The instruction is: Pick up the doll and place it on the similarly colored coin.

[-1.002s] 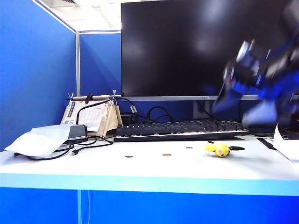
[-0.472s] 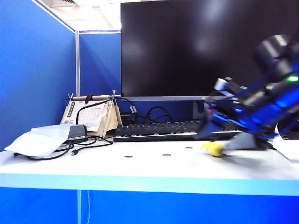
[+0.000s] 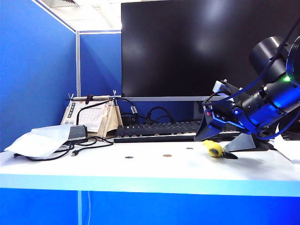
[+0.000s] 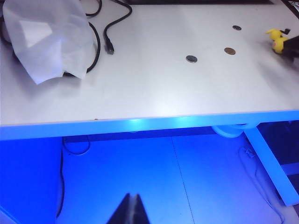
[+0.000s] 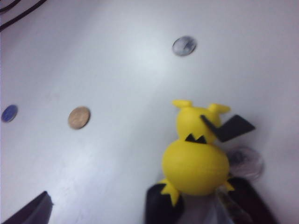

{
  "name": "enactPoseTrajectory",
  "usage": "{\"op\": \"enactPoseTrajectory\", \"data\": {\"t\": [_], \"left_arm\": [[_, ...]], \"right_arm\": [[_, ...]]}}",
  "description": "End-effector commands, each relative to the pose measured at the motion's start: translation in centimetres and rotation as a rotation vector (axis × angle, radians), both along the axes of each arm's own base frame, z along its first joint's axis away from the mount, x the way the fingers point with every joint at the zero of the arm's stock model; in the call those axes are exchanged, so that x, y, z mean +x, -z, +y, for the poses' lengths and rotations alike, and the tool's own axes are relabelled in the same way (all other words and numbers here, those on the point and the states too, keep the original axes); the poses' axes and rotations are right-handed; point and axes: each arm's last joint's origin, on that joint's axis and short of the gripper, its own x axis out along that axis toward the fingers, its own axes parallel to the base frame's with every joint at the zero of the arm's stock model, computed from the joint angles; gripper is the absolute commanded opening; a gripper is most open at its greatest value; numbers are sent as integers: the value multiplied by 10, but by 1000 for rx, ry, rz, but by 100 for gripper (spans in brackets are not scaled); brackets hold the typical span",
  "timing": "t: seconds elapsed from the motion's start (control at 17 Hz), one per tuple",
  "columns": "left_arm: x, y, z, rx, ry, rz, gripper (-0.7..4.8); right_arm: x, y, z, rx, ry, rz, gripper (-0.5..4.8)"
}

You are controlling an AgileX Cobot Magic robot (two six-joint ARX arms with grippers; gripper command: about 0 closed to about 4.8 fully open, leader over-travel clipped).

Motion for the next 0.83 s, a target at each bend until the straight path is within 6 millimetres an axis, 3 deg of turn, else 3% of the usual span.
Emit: {"op": "enactPoseTrajectory", "data": {"t": [0.06,0.53,0.65,0.83], "left_arm": [[0,0,0,5,-3,1,-4],[0,0,0,5,-3,1,-4],[0,0,0,5,-3,1,-4],[0,0,0,5,-3,1,-4]], "right_arm": [[-1,-7,1,18,-22,-11,479],[26,-60,7,-56,-34,-159,479],[31,-62,7,-99,-58,-177,479],[36,-45,3,-153,-60,-145,479]]}}
